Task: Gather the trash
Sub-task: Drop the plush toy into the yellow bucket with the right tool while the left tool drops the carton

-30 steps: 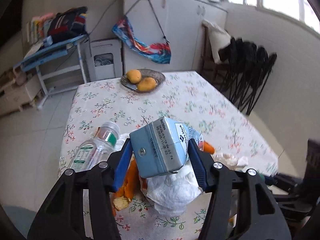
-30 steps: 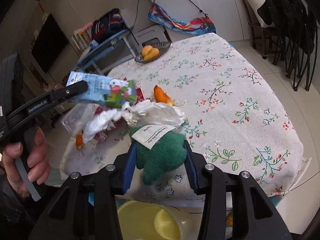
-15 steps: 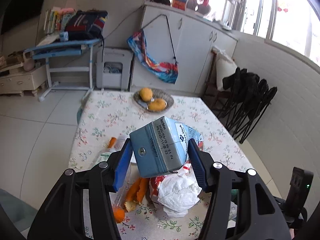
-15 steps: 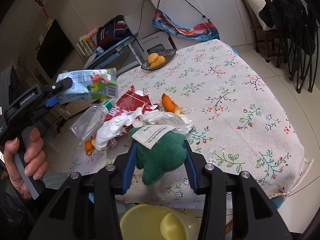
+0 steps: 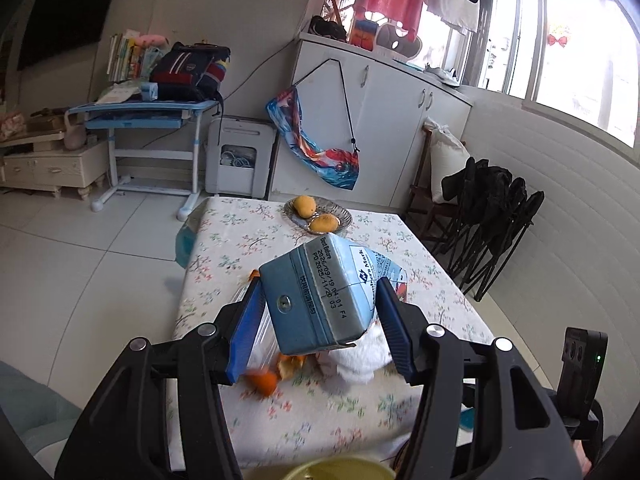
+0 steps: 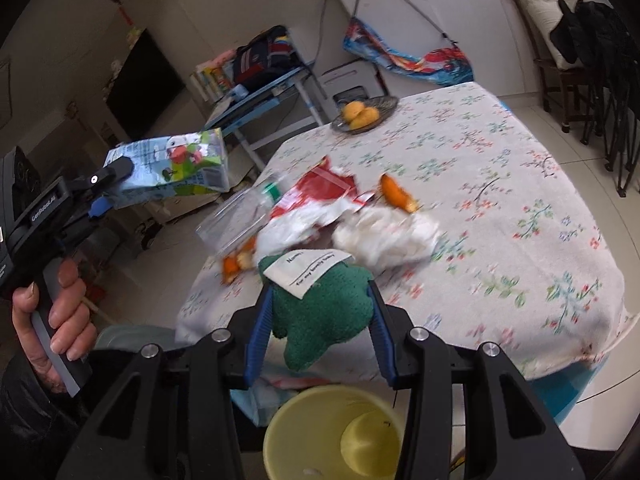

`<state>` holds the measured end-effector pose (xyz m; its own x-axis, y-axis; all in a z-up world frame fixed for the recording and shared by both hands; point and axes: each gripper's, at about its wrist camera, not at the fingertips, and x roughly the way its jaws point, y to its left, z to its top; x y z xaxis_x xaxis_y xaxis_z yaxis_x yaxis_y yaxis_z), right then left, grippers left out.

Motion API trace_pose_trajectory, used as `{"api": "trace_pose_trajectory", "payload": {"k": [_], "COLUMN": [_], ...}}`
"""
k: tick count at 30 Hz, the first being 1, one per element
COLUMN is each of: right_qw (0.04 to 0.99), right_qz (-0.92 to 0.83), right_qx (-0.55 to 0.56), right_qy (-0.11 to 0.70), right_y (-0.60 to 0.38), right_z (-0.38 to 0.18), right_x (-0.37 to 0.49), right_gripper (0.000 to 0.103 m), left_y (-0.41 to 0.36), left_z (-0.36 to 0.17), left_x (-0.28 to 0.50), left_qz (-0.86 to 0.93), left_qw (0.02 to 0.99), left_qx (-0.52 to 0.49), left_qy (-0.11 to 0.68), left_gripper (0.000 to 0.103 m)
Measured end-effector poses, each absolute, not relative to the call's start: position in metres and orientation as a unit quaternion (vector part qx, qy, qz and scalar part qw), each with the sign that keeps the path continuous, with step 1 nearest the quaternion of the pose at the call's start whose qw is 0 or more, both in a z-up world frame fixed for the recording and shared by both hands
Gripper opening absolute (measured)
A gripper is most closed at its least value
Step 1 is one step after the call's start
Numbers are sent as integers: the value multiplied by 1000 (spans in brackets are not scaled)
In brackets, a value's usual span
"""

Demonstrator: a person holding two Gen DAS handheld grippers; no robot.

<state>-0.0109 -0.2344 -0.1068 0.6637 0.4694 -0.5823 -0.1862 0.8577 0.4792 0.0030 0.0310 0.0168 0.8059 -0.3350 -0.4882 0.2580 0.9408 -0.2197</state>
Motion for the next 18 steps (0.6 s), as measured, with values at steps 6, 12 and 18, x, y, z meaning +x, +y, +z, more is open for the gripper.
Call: {"api": "trace_pose_trajectory", "payload": {"k": [6,12,18], "right_qw": [866,830,812], "right_qz": [228,252,246], "right_qx": [151,112,84], "right_qy": [418,485,522], "right_y": [-202,-172,-158], "right_z": [-123,-150,-166], "right_x": [-36,-49,-54], "right_gripper": [45,46,54], "left_y": [38,35,27], "left_z": [12,-4,-30], "left_x": [-40,-76,-104], "left_qz": [-156,-157,-153], "left_qw": [946,941,930], "left_qx": [-57,-35,-18], "left_qy": [278,299,333], "left_gripper": [54,54,54]}}
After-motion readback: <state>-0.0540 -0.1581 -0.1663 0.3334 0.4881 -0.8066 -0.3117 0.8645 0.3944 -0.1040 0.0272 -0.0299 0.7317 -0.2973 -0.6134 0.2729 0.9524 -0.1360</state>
